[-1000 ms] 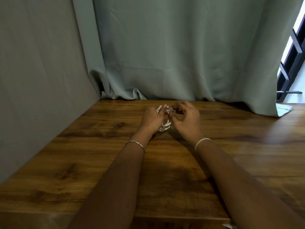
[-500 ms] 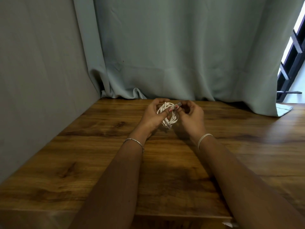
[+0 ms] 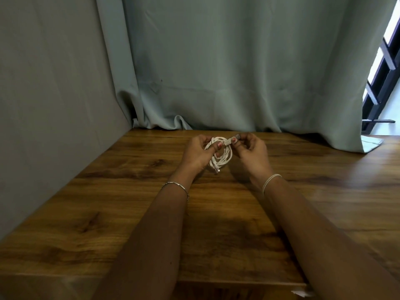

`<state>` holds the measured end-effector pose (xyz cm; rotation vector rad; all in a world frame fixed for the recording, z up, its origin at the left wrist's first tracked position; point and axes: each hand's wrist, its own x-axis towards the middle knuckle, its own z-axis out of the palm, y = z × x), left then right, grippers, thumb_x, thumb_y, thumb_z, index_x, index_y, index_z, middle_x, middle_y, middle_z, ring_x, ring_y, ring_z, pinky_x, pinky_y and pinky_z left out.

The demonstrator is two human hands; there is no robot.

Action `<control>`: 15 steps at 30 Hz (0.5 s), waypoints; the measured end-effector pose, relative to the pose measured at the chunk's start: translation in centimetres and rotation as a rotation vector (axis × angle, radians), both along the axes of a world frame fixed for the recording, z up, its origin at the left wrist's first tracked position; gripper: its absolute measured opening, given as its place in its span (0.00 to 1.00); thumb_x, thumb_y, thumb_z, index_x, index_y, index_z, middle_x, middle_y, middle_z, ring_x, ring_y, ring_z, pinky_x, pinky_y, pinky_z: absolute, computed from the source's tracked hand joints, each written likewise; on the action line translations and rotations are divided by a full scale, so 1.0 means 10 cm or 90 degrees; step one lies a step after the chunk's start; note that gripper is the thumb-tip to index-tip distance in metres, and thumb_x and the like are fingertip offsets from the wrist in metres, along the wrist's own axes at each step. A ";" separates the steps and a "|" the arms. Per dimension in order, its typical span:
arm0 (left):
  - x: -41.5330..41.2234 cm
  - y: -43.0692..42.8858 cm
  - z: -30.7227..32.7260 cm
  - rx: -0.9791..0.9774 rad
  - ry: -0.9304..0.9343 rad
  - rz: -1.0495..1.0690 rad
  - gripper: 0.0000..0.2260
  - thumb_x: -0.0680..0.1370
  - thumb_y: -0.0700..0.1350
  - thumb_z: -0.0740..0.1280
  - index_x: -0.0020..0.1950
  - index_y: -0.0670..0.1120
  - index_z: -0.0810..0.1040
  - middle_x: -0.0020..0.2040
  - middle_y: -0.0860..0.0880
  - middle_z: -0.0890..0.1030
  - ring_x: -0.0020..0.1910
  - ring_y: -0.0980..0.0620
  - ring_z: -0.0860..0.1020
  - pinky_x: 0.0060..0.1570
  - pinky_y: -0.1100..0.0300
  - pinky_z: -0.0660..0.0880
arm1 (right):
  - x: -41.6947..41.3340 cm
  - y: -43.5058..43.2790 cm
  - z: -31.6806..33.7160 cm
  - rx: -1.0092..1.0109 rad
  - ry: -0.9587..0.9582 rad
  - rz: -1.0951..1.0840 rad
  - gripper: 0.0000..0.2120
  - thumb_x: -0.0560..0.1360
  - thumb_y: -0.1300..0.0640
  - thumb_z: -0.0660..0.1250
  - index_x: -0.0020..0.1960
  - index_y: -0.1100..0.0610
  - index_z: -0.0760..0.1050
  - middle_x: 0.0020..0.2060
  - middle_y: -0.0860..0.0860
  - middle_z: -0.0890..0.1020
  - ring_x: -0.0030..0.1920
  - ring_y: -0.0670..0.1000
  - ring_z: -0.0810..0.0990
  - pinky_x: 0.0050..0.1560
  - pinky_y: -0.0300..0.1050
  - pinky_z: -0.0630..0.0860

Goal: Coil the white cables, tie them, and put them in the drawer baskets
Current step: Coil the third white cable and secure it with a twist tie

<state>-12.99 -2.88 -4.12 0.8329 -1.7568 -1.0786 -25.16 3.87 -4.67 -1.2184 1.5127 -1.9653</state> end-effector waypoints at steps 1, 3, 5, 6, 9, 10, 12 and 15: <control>0.00 0.00 0.00 -0.001 -0.008 0.003 0.15 0.76 0.44 0.70 0.61 0.40 0.76 0.54 0.47 0.81 0.44 0.55 0.81 0.47 0.60 0.80 | 0.00 0.00 0.00 0.002 -0.007 0.005 0.08 0.78 0.65 0.65 0.43 0.54 0.75 0.43 0.55 0.82 0.46 0.55 0.82 0.52 0.50 0.80; 0.00 -0.01 0.00 -0.018 -0.038 0.015 0.15 0.77 0.46 0.70 0.60 0.41 0.77 0.54 0.46 0.82 0.48 0.51 0.82 0.48 0.57 0.80 | -0.01 0.01 -0.01 0.003 -0.026 0.016 0.07 0.78 0.65 0.64 0.44 0.55 0.75 0.43 0.55 0.82 0.45 0.54 0.82 0.50 0.48 0.80; 0.00 -0.02 0.00 -0.040 -0.072 0.030 0.14 0.78 0.49 0.68 0.59 0.41 0.78 0.52 0.46 0.82 0.48 0.50 0.81 0.45 0.59 0.77 | -0.02 0.01 -0.01 0.005 -0.053 0.028 0.06 0.78 0.65 0.64 0.45 0.56 0.75 0.43 0.55 0.82 0.44 0.53 0.82 0.48 0.46 0.80; 0.00 -0.02 0.00 -0.049 -0.087 0.033 0.14 0.78 0.50 0.67 0.58 0.41 0.78 0.51 0.46 0.83 0.48 0.50 0.81 0.44 0.60 0.75 | -0.02 0.01 -0.01 0.011 -0.065 0.032 0.06 0.79 0.65 0.63 0.46 0.57 0.75 0.43 0.55 0.82 0.44 0.52 0.82 0.46 0.44 0.80; 0.01 -0.04 0.00 -0.049 -0.103 0.023 0.15 0.80 0.51 0.65 0.55 0.40 0.80 0.49 0.43 0.83 0.45 0.49 0.81 0.39 0.61 0.72 | -0.03 0.01 -0.01 0.028 -0.083 0.051 0.05 0.79 0.65 0.62 0.47 0.57 0.74 0.43 0.54 0.81 0.43 0.50 0.82 0.44 0.39 0.80; 0.02 -0.04 -0.01 -0.039 -0.100 0.019 0.15 0.80 0.51 0.64 0.56 0.40 0.80 0.48 0.43 0.83 0.42 0.51 0.80 0.36 0.62 0.72 | -0.03 0.01 -0.01 0.030 -0.081 0.061 0.05 0.79 0.65 0.63 0.47 0.57 0.74 0.43 0.54 0.81 0.43 0.50 0.82 0.45 0.40 0.80; 0.02 -0.04 -0.01 -0.016 -0.085 0.007 0.14 0.80 0.50 0.64 0.57 0.41 0.79 0.48 0.43 0.83 0.40 0.53 0.79 0.37 0.62 0.74 | -0.06 0.01 -0.01 0.035 -0.060 0.069 0.04 0.79 0.64 0.64 0.47 0.57 0.75 0.45 0.55 0.82 0.45 0.52 0.83 0.49 0.43 0.79; 0.01 -0.02 -0.02 0.031 -0.042 -0.028 0.13 0.80 0.50 0.65 0.56 0.42 0.79 0.48 0.43 0.84 0.44 0.49 0.83 0.46 0.55 0.80 | -0.08 0.01 -0.01 0.045 -0.052 0.074 0.03 0.78 0.62 0.65 0.48 0.56 0.76 0.47 0.56 0.83 0.50 0.55 0.83 0.53 0.47 0.79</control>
